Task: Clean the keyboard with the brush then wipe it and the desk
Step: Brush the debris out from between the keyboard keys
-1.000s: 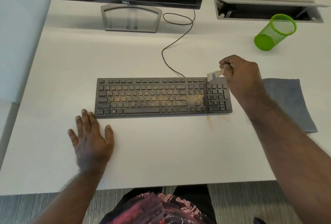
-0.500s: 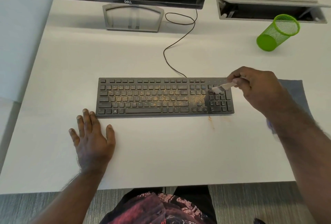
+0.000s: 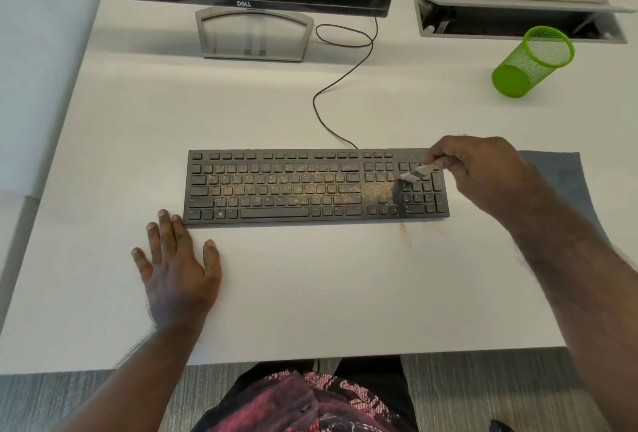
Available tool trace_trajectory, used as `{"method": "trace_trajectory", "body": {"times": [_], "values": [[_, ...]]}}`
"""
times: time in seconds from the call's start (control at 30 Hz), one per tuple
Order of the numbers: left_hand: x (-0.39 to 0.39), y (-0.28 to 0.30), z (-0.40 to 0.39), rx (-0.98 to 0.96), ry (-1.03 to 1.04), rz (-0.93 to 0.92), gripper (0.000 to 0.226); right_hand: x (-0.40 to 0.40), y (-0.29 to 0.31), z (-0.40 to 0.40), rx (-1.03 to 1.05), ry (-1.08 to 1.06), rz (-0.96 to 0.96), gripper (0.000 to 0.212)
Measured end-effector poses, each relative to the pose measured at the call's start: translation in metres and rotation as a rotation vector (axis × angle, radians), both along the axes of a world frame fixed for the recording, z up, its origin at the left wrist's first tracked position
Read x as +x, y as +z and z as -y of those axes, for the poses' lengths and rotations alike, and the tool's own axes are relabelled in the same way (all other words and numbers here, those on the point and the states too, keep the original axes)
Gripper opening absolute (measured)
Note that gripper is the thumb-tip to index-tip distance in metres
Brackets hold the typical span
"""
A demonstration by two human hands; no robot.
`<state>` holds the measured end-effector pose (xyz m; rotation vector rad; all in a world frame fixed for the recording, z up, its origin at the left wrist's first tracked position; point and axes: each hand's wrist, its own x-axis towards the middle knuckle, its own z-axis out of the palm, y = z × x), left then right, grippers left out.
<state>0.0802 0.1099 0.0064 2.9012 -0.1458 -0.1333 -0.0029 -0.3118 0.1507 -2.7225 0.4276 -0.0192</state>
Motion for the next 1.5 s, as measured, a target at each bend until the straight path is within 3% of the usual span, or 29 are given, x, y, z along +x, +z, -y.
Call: {"method": "trace_trajectory", "body": {"times": [0.3,0.47,0.73,0.97,1.17,1.5], "values": [[0.000,-0.001,-0.002,0.004,-0.006,0.003,0.079,0.002,-0.008,-0.017,0.066,-0.010,0.042,0.018],[0.000,0.000,-0.001,0.000,-0.002,-0.001,0.080,0.000,-0.006,-0.019,0.039,-0.140,0.143,0.017],[0.000,-0.001,-0.001,-0.001,0.000,-0.003,0.079,-0.023,-0.008,-0.042,-0.010,-0.149,-0.034,0.023],[-0.001,0.001,-0.001,-0.008,-0.001,-0.010,0.079,-0.020,-0.006,-0.044,-0.010,-0.173,0.093,0.022],[0.000,0.001,-0.001,-0.001,-0.004,-0.010,0.079,-0.027,-0.005,-0.045,0.046,-0.152,-0.094,0.024],[0.000,0.001,-0.001,-0.002,-0.007,-0.015,0.079,-0.030,-0.004,-0.049,0.026,-0.121,0.104,0.020]]}}
